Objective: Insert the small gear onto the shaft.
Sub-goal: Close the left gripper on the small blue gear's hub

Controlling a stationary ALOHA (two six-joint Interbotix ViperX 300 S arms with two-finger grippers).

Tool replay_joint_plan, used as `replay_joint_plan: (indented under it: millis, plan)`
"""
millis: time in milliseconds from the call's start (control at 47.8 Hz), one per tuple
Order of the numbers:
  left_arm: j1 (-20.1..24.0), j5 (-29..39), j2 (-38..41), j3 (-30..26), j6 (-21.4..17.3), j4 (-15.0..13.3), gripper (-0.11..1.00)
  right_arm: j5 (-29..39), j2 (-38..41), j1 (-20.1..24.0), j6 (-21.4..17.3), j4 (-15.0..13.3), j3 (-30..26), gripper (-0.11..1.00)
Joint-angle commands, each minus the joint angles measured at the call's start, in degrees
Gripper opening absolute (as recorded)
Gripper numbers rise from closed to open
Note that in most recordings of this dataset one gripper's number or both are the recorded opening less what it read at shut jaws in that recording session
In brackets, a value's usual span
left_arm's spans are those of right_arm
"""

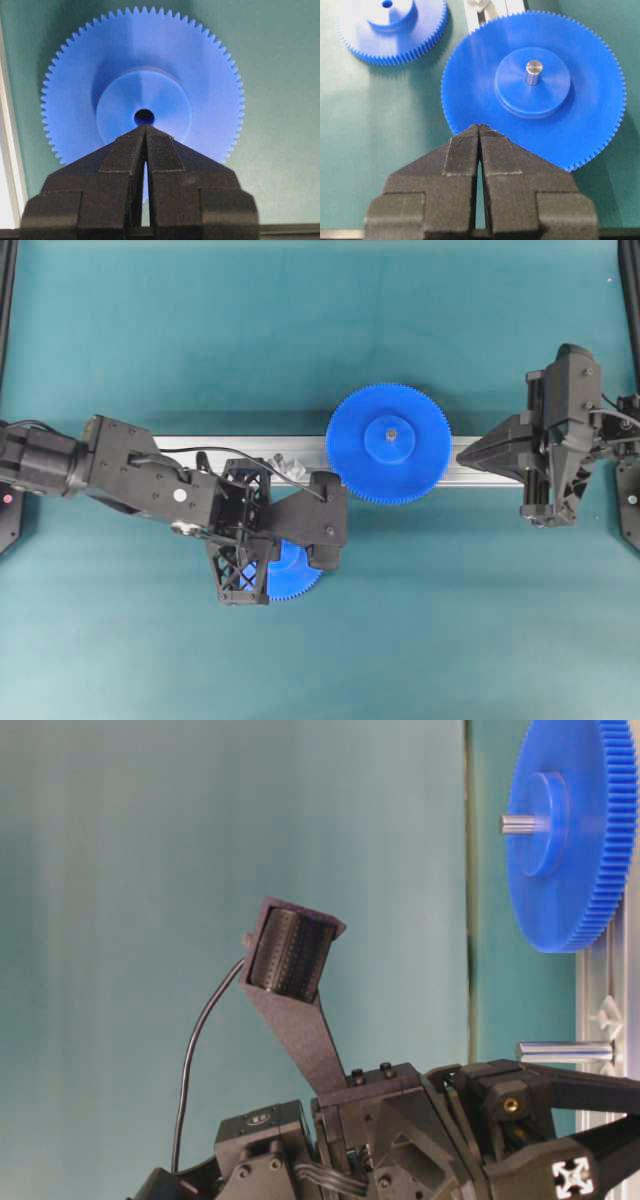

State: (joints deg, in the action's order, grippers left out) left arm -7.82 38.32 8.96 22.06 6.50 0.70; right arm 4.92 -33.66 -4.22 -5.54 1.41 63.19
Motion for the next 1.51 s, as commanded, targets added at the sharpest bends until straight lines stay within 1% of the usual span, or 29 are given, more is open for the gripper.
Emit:
replay_joint_plan:
  millis: [0,460,900,1088,1193,1256,1319,1381,1423,1486]
  plan:
    - [-0.26,0.18,-0.88,-1.41,-0.09,0.09,-0.01,-0.44,-0.18,-0.09,0.00,0.00,-1.05,0.04]
    - [-0.18,0.18,-0.35,-2.81,-0.18,0.00,-0.01,-0.35,-0.18,0.00,0.00,0.00,-0.79,0.04]
    - [-0.18,0.35,0.26,-2.99,-0.18,0.09,-0.01,-0.44,-0.18,-0.09,0.00,0.00,-0.70,0.04]
    - [-0.26,0.26,0.09,-2.90,-3.34,0.18,-0.01,-0.44,-0.18,0.00,0.00,0.00,-0.62,0.04]
    - [-0.26,0.26,0.09,-2.81,-4.22,0.18,0.00,-0.26,-0.18,0.00,0.00,0.00,-0.62,0.04]
    - [-0.26,0.00,0.00,-2.72,-4.22,0.18,0.05,-0.26,-0.18,0.00,0.00,0.00,-0.62,0.04]
    - [-0.26,-0.18,0.00,-2.64,-4.22,0.18,0.15,-0.26,-0.18,-0.09,0.00,0.00,-0.62,0.04]
    - [-0.26,-0.26,0.00,-2.46,-3.96,0.18,0.30,-0.26,-0.18,-0.09,0.00,0.00,-0.62,0.04]
    - [-0.26,-0.26,0.00,-2.37,-3.87,0.18,0.44,-0.26,-0.18,0.00,0.00,0.00,-0.62,0.04]
    - [-0.26,-0.26,0.00,-2.37,-3.87,0.18,0.63,-0.26,-0.18,0.00,0.00,0.00,-0.62,0.04]
